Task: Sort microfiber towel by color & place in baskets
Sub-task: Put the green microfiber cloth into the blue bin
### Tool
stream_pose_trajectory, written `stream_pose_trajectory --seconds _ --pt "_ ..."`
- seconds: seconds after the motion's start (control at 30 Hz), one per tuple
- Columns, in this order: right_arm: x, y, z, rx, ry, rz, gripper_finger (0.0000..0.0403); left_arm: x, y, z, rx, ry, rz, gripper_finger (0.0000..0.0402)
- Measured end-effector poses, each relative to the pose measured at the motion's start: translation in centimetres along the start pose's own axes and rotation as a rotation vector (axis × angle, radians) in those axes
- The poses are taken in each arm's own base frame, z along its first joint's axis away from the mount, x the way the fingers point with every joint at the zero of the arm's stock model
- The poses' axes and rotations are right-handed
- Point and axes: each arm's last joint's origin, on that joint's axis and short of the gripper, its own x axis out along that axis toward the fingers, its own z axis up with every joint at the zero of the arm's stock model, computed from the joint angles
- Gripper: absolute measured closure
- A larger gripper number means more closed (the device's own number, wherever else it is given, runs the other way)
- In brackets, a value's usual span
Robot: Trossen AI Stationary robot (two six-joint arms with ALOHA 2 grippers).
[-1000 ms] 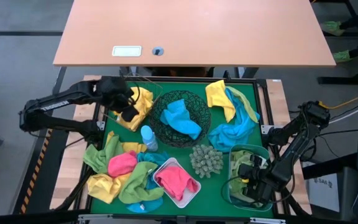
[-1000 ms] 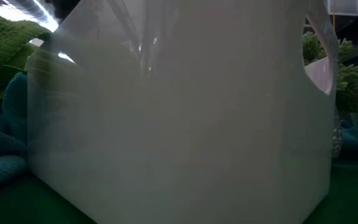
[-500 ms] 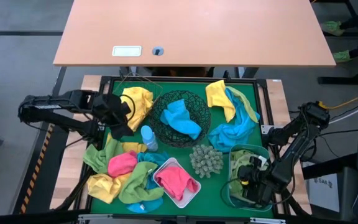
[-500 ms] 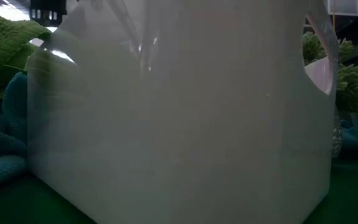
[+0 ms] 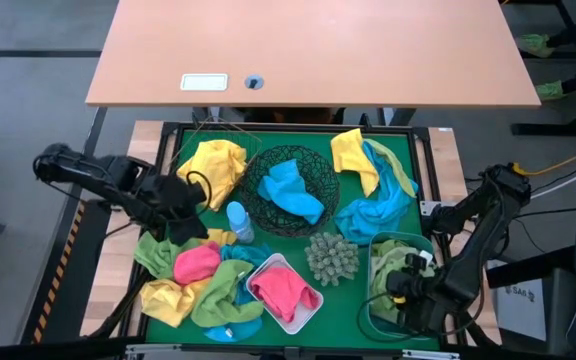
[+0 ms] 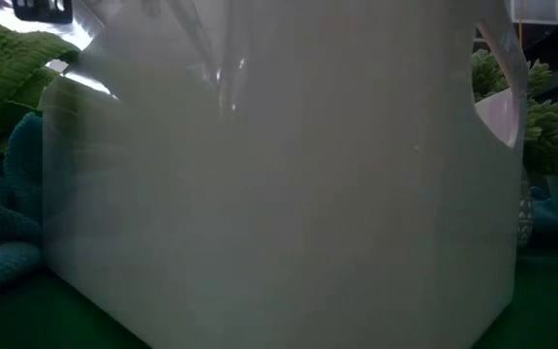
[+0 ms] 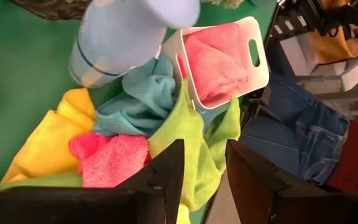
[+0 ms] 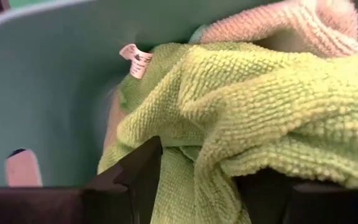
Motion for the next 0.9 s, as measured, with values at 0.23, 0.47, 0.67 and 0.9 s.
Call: stream_pose_trajectory --seconds 0.23,0.47,0.67,0.9 --pt "-2.0 0.5 0.6 0.001 -0.007 0.016 0.0207 1.0 -1.1 -1.2 -0.001 0.001 0.042 0.0289" --pt "-3.1 0.8 1.0 0.006 -0.016 0.038 0.0207 3.8 -2.5 -2.5 0.021 0.096 0.103 0.0289" --pt "-3.2 0.8 1.0 -0.034 -0.022 0.039 0.0207 6.1 -3.4 -3.8 0.027 0.172 0.165 0.0289" --pt "-3.2 0.8 1.0 -0.045 -0.023 0.040 0.0207 8.1 -3.3 -4.9 0.070 0.243 0.297 0.0289"
